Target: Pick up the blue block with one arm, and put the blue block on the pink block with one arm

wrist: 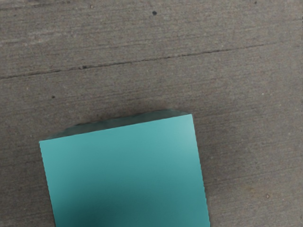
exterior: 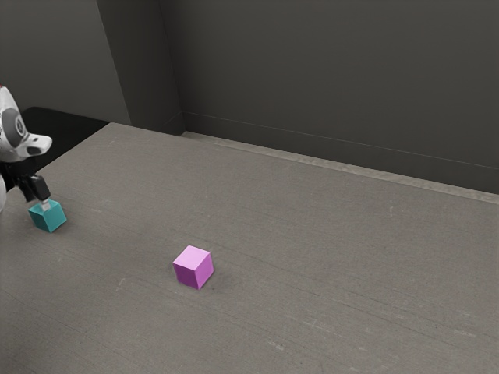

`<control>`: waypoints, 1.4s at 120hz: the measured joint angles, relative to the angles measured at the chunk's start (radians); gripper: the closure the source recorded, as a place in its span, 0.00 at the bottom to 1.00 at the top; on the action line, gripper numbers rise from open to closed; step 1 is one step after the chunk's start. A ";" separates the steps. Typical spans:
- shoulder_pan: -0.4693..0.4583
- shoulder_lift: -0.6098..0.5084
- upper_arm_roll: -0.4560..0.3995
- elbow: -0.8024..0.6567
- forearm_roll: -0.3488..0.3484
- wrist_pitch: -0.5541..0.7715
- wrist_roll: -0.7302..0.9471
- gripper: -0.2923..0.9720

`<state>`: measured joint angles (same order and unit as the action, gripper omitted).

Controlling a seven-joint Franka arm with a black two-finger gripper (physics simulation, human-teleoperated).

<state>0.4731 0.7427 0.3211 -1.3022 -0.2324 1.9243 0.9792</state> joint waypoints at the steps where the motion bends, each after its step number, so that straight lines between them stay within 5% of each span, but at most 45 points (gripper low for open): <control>1: -0.001 -0.001 0.000 0.000 0.000 0.000 -0.003 0.23; 168: 0.005 0.068 -0.025 0.045 0.030 0.017 -0.135 0.23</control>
<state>0.4778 0.8106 0.2957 -1.2568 -0.2026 1.9408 0.8441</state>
